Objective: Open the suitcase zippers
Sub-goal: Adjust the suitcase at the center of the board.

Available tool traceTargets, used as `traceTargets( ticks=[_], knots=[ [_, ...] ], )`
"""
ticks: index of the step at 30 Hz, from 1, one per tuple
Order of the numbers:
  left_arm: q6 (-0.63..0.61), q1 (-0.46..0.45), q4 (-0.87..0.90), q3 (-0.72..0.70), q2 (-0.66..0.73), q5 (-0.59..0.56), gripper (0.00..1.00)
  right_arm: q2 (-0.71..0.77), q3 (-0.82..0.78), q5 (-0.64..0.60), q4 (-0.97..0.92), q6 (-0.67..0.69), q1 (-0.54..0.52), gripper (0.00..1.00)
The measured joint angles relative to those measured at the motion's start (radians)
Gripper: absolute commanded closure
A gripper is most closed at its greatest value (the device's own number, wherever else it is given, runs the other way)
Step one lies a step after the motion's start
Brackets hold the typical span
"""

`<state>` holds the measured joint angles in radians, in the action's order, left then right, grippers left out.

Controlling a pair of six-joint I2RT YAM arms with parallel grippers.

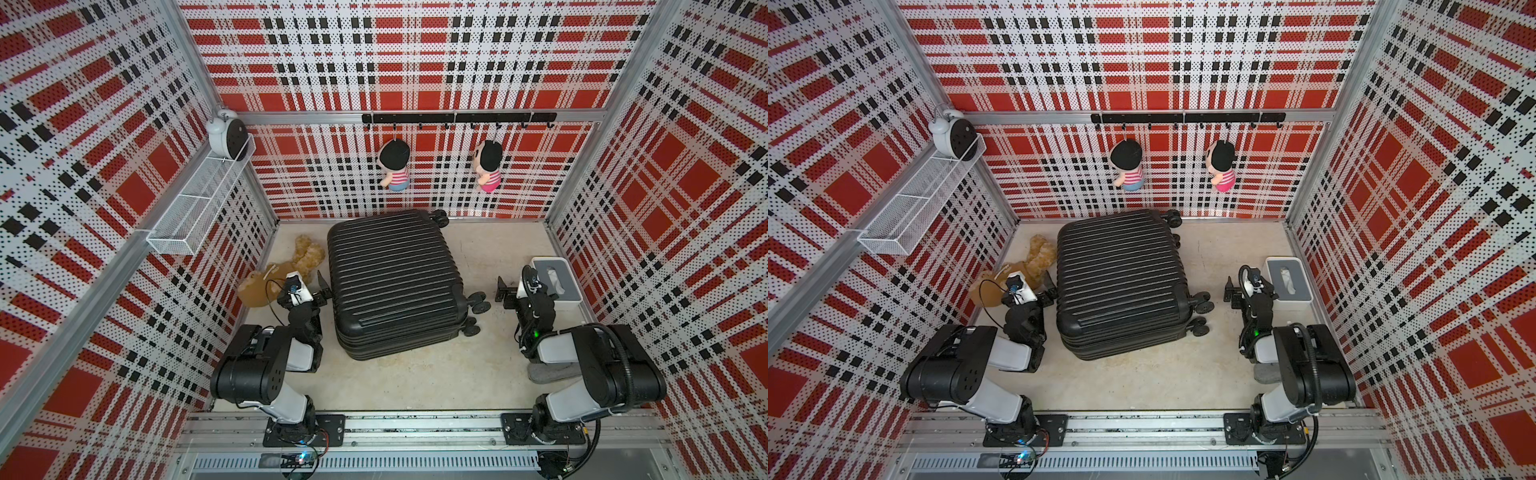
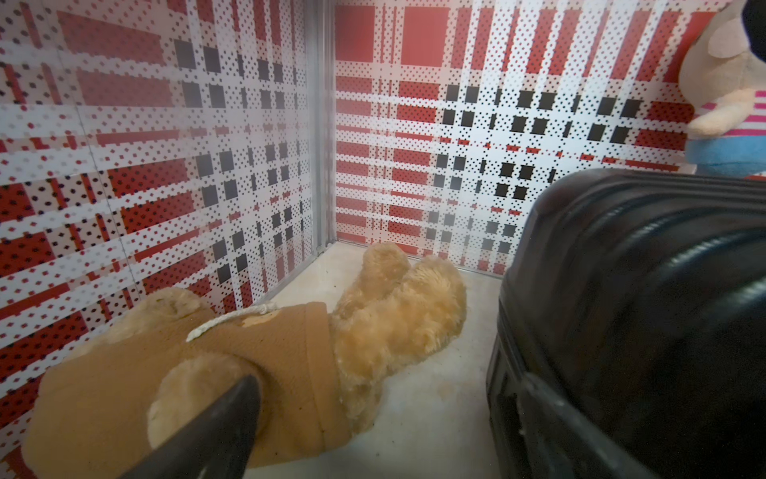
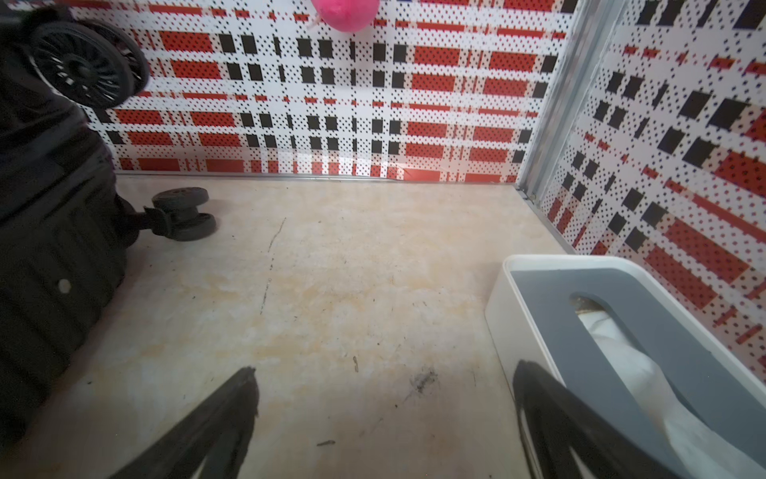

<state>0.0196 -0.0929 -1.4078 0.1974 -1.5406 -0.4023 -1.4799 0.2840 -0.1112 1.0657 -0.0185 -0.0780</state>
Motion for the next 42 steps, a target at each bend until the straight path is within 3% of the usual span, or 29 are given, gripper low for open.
traceTargets(
  ticks=[6, 11, 17, 20, 24, 29, 32, 38, 42],
  knots=[
    [-0.098, -0.154, 0.000, -0.058, 0.167, -0.219, 0.02, 0.188, 0.000, -0.039, -0.090, 0.032, -0.083, 0.00],
    [-0.141, -0.301, 0.045, -0.055, 0.316, -0.400, 0.02, 0.385, 0.003, -0.027, -0.204, -0.079, -0.097, 0.00],
    [-0.081, -0.481, 0.268, 0.013, 0.522, -0.517, 0.02, 0.537, 0.087, 0.002, -0.494, -0.239, -0.096, 0.00],
    [0.029, -0.516, 0.506, 0.085, 0.639, -0.544, 0.02, 0.580, 0.121, 0.013, -0.627, -0.304, -0.096, 0.00],
    [0.197, -0.514, 0.850, 0.211, 0.771, -0.498, 0.02, 0.588, 0.132, 0.061, -0.760, -0.371, -0.083, 0.00],
    [0.349, -0.505, 1.137, 0.291, 0.843, -0.410, 0.02, 0.618, 0.093, 0.186, -0.822, -0.407, -0.042, 0.00],
    [0.483, -0.470, 1.251, 0.278, 0.866, -0.353, 0.02, 0.632, 0.083, 0.246, -0.830, -0.420, -0.025, 0.04],
    [0.673, -0.307, 1.373, 0.193, 0.909, -0.133, 0.02, 0.642, 0.060, 0.446, -0.759, -0.454, -0.017, 0.17],
    [0.748, -0.292, 1.445, 0.185, 0.990, -0.066, 0.02, 0.641, 0.051, 0.537, -0.752, -0.478, -0.015, 0.20]
  ],
)
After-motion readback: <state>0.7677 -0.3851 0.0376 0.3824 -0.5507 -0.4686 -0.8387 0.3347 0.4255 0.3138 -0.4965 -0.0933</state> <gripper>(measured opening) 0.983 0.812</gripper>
